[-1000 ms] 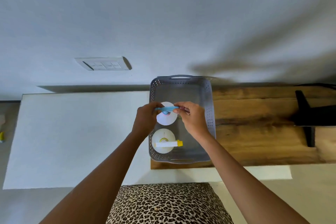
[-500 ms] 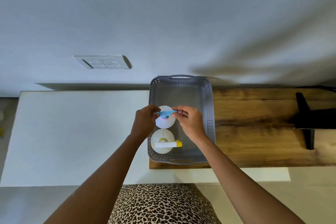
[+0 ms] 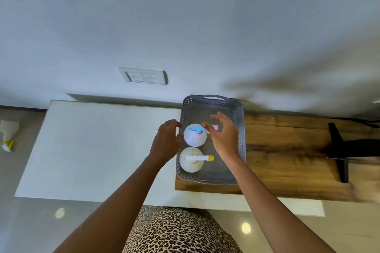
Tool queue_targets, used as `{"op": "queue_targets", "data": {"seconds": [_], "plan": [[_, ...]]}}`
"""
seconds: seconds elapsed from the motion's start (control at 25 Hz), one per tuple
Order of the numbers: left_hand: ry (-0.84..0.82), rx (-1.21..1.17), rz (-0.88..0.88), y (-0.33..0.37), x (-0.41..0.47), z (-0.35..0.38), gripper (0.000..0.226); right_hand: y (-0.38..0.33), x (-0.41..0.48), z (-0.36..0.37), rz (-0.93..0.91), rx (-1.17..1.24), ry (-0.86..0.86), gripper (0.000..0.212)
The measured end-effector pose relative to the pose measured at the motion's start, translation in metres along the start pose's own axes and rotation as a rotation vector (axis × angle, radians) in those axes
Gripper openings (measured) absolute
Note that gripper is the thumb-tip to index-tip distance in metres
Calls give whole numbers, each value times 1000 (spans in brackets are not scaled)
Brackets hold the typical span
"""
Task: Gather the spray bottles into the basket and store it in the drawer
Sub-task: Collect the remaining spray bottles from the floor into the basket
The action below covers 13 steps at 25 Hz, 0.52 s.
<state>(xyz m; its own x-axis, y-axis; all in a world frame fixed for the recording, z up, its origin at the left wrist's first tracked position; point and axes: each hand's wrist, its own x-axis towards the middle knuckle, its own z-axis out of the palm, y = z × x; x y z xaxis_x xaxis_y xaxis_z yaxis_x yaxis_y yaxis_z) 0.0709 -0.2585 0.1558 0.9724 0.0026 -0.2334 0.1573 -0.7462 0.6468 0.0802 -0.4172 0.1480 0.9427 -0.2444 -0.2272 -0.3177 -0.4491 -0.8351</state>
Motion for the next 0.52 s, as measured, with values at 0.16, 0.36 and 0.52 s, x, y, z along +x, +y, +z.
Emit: {"op": "queue_targets", "data": {"seconds": [0.16, 0.36, 0.52], "plan": [[100, -15, 23, -22, -42, -44, 29, -48, -44, 19, -81, 15, -21, 29], [258, -47, -3, -81, -125, -121, 28, -113, -127, 82, -208, 103, -73, 18], [402, -28, -46, -154, -207, -198, 27, -160, -208, 154, -278, 113, -171, 19]]}}
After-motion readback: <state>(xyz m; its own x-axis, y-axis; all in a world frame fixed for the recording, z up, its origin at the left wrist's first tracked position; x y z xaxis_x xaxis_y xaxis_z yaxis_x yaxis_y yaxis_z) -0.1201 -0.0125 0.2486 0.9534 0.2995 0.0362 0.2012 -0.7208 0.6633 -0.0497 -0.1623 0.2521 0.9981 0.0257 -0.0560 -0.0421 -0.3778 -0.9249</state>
